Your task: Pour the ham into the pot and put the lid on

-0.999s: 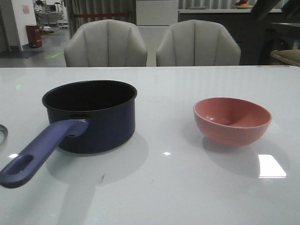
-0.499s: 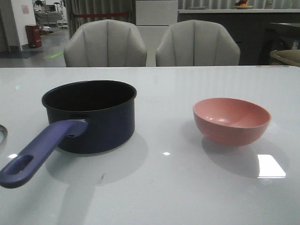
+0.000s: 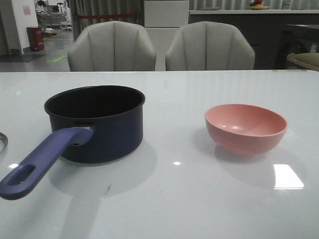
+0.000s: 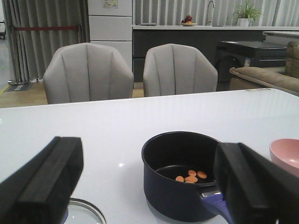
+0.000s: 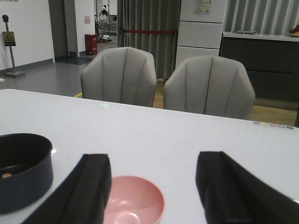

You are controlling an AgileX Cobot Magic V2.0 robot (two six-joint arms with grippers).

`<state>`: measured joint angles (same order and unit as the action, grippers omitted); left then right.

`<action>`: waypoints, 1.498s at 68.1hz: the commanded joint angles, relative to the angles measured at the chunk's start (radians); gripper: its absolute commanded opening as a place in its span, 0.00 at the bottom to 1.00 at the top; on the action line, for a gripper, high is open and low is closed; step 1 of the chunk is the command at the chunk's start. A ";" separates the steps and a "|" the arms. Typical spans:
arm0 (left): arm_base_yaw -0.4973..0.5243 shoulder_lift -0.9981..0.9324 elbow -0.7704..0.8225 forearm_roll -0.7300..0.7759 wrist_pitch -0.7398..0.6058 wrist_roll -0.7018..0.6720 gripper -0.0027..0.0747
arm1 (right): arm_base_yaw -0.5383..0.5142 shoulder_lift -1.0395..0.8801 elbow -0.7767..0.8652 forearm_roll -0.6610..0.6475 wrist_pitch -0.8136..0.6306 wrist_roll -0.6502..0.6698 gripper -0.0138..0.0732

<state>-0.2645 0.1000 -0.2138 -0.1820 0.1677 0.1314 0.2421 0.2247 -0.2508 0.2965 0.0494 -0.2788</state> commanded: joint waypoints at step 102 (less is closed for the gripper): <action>0.403 0.984 -0.663 -0.152 0.410 -0.020 0.91 | 0.001 -0.067 0.045 0.000 0.081 -0.011 0.34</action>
<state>0.0927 0.9962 -0.7931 -0.2963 0.5511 0.1216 0.2421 0.1508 -0.1800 0.2965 0.2067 -0.2788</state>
